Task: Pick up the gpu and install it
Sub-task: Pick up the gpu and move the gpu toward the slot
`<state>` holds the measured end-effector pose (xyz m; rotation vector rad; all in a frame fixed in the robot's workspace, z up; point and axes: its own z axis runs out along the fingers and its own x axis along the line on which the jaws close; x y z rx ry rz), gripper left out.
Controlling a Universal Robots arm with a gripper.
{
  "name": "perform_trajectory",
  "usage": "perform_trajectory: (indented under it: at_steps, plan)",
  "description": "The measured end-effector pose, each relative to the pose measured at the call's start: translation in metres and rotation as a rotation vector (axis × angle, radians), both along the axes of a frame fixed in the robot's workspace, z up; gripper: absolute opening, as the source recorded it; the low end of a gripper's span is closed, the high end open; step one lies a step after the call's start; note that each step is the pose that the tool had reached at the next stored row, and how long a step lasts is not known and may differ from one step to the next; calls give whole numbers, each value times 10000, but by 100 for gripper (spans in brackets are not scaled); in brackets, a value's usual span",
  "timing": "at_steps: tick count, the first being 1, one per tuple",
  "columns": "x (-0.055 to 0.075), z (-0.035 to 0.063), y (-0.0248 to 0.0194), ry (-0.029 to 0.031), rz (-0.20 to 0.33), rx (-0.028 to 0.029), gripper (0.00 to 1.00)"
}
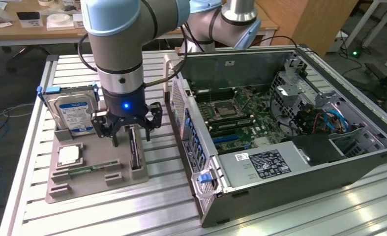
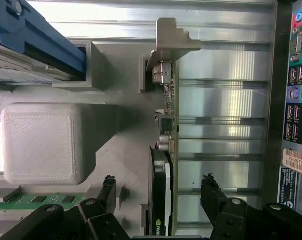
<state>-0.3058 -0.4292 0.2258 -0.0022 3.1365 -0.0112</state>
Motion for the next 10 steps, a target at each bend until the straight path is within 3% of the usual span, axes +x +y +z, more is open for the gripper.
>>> perform_trajectory:
  at_steps: [10]
  plan:
    - [0, -132, 13, 0, 1, -1, 78]
